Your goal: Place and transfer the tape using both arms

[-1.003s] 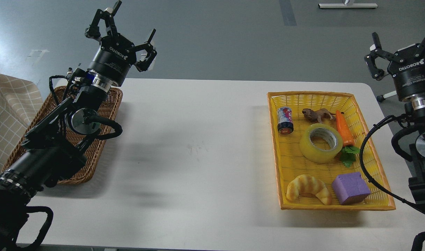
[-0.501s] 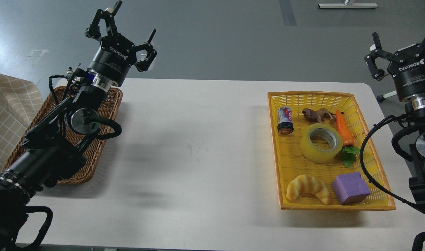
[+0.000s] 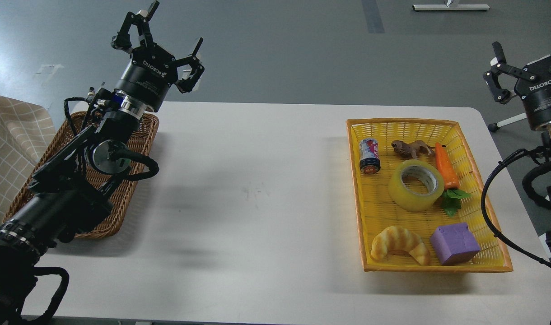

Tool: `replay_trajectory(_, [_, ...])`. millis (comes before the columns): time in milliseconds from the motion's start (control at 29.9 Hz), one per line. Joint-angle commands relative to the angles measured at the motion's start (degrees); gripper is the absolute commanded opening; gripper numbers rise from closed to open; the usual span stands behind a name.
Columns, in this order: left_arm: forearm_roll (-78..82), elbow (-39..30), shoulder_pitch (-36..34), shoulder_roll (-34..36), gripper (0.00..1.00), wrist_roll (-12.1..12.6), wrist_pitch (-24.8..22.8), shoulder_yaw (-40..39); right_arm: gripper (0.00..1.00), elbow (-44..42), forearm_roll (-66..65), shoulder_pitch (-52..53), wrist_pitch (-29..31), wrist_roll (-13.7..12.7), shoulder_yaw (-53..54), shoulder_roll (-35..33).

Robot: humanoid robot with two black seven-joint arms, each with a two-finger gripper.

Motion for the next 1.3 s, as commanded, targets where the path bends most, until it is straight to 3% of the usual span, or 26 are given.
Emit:
replay_trajectory(0, [0.1,0.0,0.0,0.0,0.98,0.0,0.0,0.0,1.00,0.0,-1.0,-0.1,0.0,0.0,0.0,-1.5])
replay_trajectory(434, [0.1,-0.1,-0.1,-0.1,0.98,0.0,0.0,0.1,1.00,0.3,-18.1,0.0,0.0,0.1,-0.5,-2.5])
replay_trajectory(602, [0.1,-0.1,-0.1,0.0,0.98,0.0,0.0,0.1,1.00,0.6,-21.1,0.4,0.0,0.1,-5.3,-3.0])
replay_trajectory(869, [0.2,-0.1,-0.3,0.0,0.98,0.0,0.0,0.0,1.00,0.5,-23.0,2.0,0.0,0.1,-14.8,-9.6])
replay_trajectory(1003, [0.2,-0.1,-0.2,0.0,0.98,0.0,0.0,0.1,1.00,0.5,-29.9,4.6,0.0,0.1,-20.2,-13.1])
replay_trajectory(1270, [0.2,-0.2,-0.2,0.0,0.98,0.1,0.0,0.1,1.00,0.5,-39.7,7.6,0.0,0.1,-23.0,-13.8])
